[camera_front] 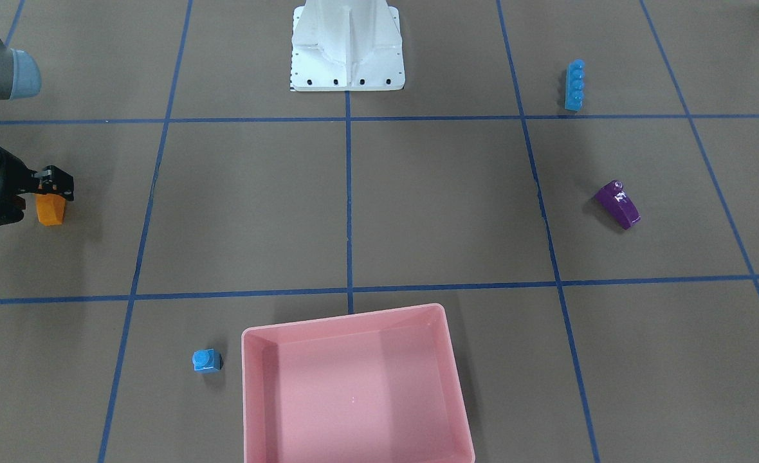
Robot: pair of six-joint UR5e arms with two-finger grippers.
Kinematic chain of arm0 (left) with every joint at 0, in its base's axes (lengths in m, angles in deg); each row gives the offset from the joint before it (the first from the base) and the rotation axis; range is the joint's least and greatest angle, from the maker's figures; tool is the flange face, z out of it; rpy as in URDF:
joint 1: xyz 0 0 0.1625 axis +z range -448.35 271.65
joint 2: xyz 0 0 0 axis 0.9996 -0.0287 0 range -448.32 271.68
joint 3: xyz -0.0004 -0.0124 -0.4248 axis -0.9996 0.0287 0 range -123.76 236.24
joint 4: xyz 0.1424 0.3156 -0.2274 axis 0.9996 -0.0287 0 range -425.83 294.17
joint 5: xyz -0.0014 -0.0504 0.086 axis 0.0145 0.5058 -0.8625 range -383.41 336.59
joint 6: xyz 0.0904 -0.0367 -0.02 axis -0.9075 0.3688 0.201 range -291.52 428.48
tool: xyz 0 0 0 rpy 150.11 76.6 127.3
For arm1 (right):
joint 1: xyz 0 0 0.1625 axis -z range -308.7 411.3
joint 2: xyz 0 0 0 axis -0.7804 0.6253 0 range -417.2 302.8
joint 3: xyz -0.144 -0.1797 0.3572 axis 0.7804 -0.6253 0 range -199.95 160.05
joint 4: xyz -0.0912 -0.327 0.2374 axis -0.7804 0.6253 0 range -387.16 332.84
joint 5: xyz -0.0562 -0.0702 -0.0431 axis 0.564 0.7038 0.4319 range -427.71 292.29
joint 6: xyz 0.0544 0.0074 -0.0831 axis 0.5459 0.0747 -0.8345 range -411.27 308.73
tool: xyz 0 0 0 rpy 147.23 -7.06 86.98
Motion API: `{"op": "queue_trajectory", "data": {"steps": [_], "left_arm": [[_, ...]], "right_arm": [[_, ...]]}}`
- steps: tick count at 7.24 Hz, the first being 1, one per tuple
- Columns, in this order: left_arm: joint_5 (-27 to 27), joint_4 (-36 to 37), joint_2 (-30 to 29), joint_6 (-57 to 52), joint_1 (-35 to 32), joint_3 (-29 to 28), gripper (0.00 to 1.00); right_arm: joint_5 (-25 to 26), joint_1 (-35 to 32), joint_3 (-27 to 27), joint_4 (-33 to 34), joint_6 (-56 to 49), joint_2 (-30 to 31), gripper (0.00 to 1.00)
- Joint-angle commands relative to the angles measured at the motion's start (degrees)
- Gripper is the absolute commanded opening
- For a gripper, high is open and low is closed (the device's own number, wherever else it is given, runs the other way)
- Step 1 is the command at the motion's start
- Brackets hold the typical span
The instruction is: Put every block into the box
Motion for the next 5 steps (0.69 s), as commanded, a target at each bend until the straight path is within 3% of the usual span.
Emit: {"op": "queue_trajectory", "data": {"steps": [1,3,5], "left_arm": [[0.0,-0.1,0.1,7.8,4.1,0.7,1.00],[-0.1,-0.6,0.2,16.8,7.5,1.1,1.00],[-2.1,-11.8,4.0,35.3,14.7,1.7,0.99]], "right_arm": [[-0.9,-1.2,1.5,0.5,0.0,0.5,0.00],[-6.0,-7.9,5.8,0.9,-0.1,1.0,0.00],[-8.9,-13.3,9.4,3.7,-0.1,-0.3,0.00]]}}
